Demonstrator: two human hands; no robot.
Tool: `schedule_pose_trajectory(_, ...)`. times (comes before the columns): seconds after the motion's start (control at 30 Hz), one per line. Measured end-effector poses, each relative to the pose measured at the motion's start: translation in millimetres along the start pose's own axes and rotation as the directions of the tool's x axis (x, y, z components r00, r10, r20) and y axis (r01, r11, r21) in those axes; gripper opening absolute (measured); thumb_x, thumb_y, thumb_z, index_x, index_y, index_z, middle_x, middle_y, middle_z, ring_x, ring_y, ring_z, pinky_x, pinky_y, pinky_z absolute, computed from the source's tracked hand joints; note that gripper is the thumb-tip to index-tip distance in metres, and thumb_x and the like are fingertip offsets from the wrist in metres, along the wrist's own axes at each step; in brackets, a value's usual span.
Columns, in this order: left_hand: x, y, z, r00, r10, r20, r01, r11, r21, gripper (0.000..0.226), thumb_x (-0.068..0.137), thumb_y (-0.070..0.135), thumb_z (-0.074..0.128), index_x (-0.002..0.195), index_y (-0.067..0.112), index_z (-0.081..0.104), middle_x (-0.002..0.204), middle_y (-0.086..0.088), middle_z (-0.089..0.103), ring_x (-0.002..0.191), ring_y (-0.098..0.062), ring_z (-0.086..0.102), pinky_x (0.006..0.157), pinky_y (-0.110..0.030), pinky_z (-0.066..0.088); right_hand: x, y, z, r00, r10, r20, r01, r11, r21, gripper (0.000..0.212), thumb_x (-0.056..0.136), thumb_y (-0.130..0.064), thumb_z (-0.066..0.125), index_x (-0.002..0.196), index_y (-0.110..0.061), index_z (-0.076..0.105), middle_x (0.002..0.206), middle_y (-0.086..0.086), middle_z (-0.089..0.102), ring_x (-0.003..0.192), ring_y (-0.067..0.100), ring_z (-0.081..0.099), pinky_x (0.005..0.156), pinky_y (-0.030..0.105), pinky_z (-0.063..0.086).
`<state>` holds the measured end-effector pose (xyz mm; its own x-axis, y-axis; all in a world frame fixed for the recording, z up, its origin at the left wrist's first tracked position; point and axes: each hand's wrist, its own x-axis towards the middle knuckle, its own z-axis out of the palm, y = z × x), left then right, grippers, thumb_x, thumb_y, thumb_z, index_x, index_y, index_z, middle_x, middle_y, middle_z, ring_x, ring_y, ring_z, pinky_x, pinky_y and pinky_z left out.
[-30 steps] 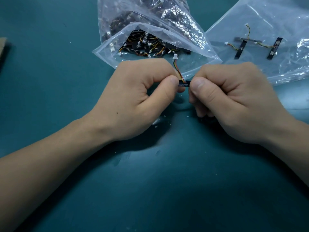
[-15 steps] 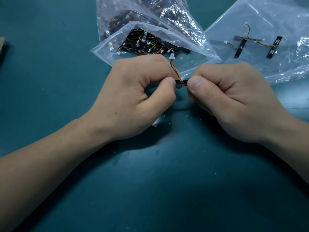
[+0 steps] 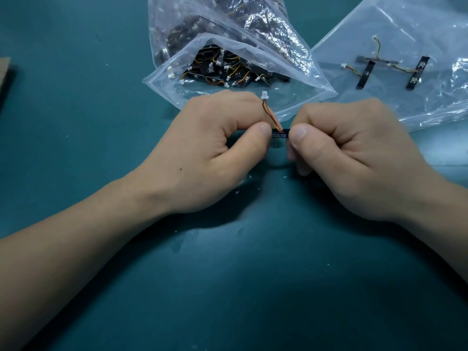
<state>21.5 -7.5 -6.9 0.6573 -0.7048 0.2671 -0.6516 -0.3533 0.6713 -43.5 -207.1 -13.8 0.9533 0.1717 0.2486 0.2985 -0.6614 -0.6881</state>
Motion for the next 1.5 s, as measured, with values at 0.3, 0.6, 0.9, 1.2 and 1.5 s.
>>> schedule_pose_trajectory(0.3,-2,-2,0,0.999,0.029,-0.014,-0.03,0.997,-0.076,0.03,0.098,0.007,0.048,0.073,0.019,0.06,0.091,-0.007,0.07,0.09,-0.022,0.065,0.084,-0.035,0.049,1,2,-2,0.999,-0.005,0.053,0.0,0.996,0.088,0.032,0.097,-0.03,0.045,0.071,-0.022,0.062,0.057,-0.003,0.059,0.056,0.015,0.057,0.055,0.02,0.038)
schedule_pose_trajectory(0.6,-2,-5,1,0.946,-0.04,-0.321,0.083,0.989,0.123,0.026,0.091,0.013,0.057,0.115,0.011,0.068,0.121,0.006,0.067,0.121,-0.01,0.06,0.117,-0.044,0.035,3,10,2,0.925,0.217,-0.311,-0.012,0.836,0.548,0.058,0.111,-0.016,0.04,0.164,-0.007,0.019,0.107,-0.001,0.075,0.044,0.02,0.051,0.051,0.018,0.04)
schedule_pose_trajectory(0.9,-1,-6,11,0.961,-0.268,-0.071,0.264,0.807,0.528,0.065,0.092,0.056,0.035,0.151,0.03,0.042,0.168,-0.007,0.027,0.157,-0.025,0.016,0.128,-0.047,-0.003,-2,-2,8,0.988,0.08,-0.133,-0.041,0.96,0.278,0.017,0.103,-0.012,0.057,0.101,-0.017,0.072,0.064,-0.002,0.067,0.052,0.005,0.06,0.057,0.008,0.04)
schedule_pose_trajectory(1.2,-4,-5,11,0.975,-0.192,-0.115,0.222,0.778,0.588,0.055,0.095,0.05,0.042,0.136,0.018,0.057,0.146,0.004,0.049,0.134,-0.026,0.039,0.112,-0.04,0.018,-3,-4,7,0.995,0.058,-0.084,-0.039,0.977,0.21,0.016,0.102,-0.012,0.059,0.101,-0.018,0.074,0.065,-0.007,0.068,0.056,0.003,0.063,0.059,0.005,0.04)
schedule_pose_trajectory(1.5,-4,-8,13,0.975,-0.162,-0.152,0.22,0.805,0.551,0.054,0.094,0.049,0.045,0.139,0.02,0.054,0.148,0.009,0.047,0.131,-0.023,0.039,0.102,-0.034,0.017,-3,-5,7,0.996,0.049,-0.074,-0.034,0.98,0.195,0.016,0.102,-0.011,0.06,0.101,-0.02,0.073,0.065,-0.007,0.068,0.056,0.002,0.064,0.059,0.005,0.04)
